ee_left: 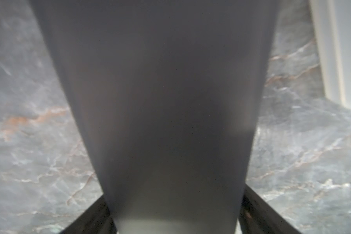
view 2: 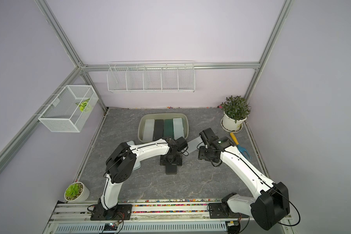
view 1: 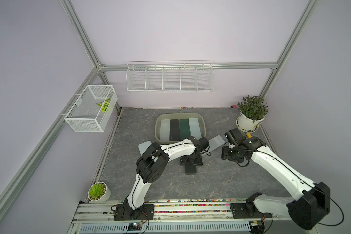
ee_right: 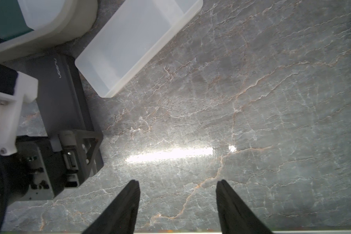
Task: Put the pencil case into the storage box
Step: Pick up the pencil case from the center of the board, then place the pencil case at the storage box.
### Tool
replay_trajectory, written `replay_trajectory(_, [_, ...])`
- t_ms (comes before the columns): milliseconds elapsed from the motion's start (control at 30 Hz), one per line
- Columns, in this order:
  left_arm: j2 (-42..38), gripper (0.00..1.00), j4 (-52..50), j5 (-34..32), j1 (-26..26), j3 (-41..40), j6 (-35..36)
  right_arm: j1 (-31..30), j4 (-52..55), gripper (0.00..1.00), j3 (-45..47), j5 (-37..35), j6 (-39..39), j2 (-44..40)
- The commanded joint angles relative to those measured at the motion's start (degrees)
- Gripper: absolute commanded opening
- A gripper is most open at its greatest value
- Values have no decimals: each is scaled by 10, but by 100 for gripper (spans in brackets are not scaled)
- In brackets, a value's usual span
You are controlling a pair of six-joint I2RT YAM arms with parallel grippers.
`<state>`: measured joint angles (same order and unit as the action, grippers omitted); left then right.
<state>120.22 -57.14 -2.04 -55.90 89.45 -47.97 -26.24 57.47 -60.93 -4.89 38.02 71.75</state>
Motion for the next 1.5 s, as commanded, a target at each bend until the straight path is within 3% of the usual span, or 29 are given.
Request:
replay_trajectory(0, [11, 80, 9, -2, -3, -5, -5, 8, 14, 65, 15, 2, -16, -11])
replay_trajectory(233, [-19, 61, 12, -1, -4, -43, -2, 19, 11, 65, 14, 6, -25, -10])
replay_trajectory(433, [-122, 49, -21, 10, -22, -79, 17, 23, 6, 65, 1, 11, -29, -1])
replay_trajectory(567, [-196, 48, -91, -17, -21, -40, 34, 26, -4, 65, -10, 14, -30, 12])
replay_trajectory(667, [-203, 48, -118, -50, 10, 20, 58, 26, -14, 65, -17, 16, -28, 30])
replay_trajectory(800, [-152, 48, -116, -57, 78, 105, 112, 26, -26, 65, -27, 21, -23, 59])
replay_trajectory(967, [-28, 47, -124, -66, 160, 286, 183, 26, -31, 65, -47, 21, -18, 82])
replay_trajectory(1167, [125, 47, -152, -47, 209, 491, 243, 29, -28, 65, -70, 15, -16, 103])
replay_trajectory(1267, [171, 47, -145, -30, 224, 532, 261, 31, -30, 65, -76, 17, -11, 113])
replay_trajectory(1467, [204, 47, -98, 4, 231, 529, 283, 36, -32, 65, -87, 19, -10, 135])
